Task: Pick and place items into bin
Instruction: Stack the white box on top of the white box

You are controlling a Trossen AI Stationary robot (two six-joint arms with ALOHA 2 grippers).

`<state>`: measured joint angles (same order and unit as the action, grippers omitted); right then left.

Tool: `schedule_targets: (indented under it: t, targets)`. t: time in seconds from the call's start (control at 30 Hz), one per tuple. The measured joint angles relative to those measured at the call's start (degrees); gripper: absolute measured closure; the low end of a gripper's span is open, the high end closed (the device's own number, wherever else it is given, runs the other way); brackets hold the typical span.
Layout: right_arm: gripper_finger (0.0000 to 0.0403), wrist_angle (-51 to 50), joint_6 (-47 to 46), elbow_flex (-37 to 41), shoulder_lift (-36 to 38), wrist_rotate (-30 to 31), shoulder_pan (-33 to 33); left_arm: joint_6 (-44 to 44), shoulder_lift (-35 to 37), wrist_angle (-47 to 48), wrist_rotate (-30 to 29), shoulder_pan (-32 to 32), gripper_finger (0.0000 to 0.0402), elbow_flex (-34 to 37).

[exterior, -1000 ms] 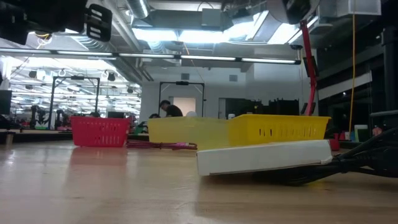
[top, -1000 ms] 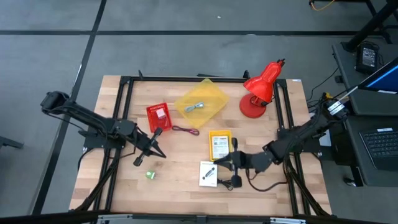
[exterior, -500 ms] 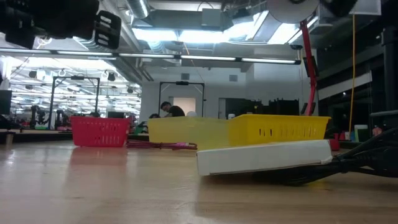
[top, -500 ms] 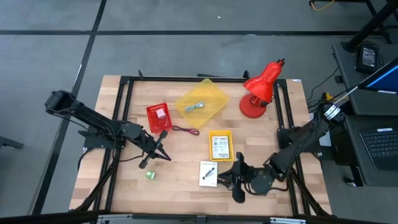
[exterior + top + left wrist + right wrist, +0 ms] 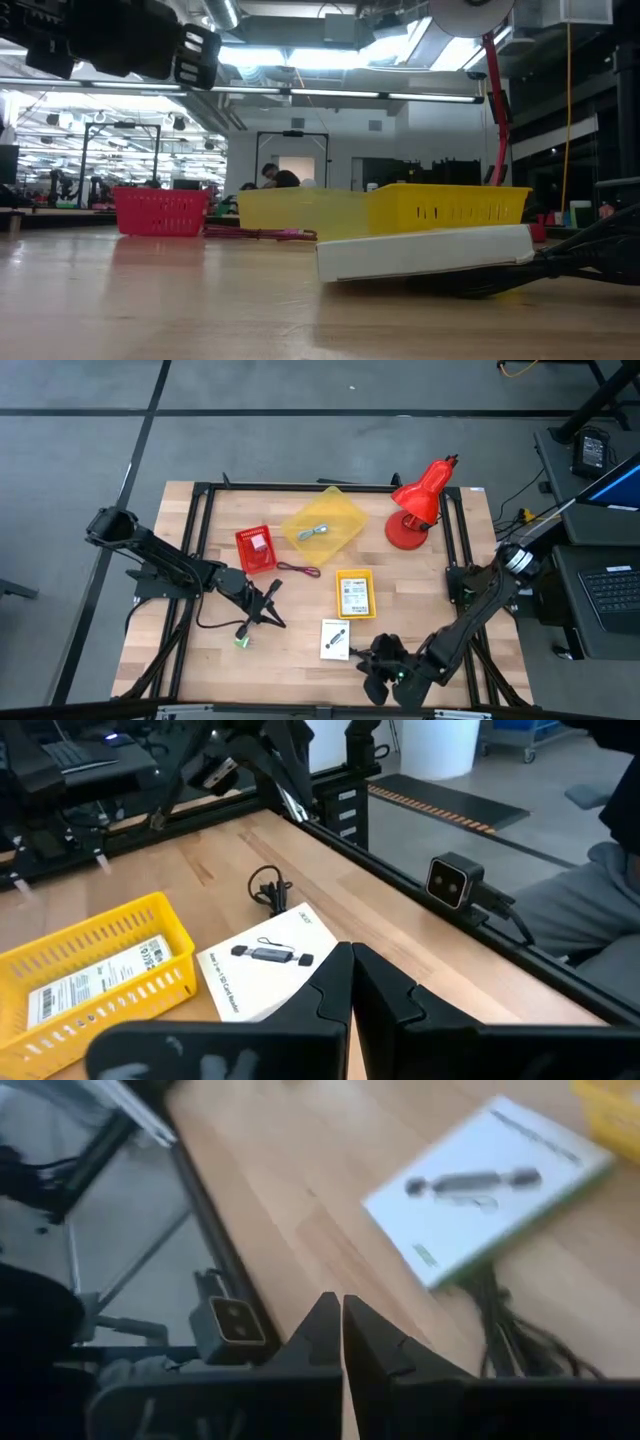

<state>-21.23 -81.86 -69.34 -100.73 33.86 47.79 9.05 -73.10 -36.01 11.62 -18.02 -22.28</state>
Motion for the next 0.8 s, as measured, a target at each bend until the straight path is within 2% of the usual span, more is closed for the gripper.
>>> schedule_targets:
  t: [0.1, 0.33, 0.6, 0.8]
  targets:
    - [0.0403, -3.54, -3.5, -1.82, -1.12, -0.85, -0.44, -0.81, 0.0, 0.18, 0.04, 0.0, 0.0398, 0.0]
    - [0.0397, -0.16, -9.09, -1.63, -1.81, -2.86, -2.18, -0.8, 0.11, -0.3, 0.02, 0.0, 0.0398, 0.0]
    - [0.0333, -1.64, -9.0, -1.6, -1.81, -5.04, -4.2, -0.82, 0.11, -0.24, 0.02, 0.0, 0.0398, 0.0]
    - [0.0294, -1.62, -4.7, -1.59, -1.81, -5.04, -5.11, -0.87, 0.11, -0.26, 0.03, 0.0, 0.0398, 0.0]
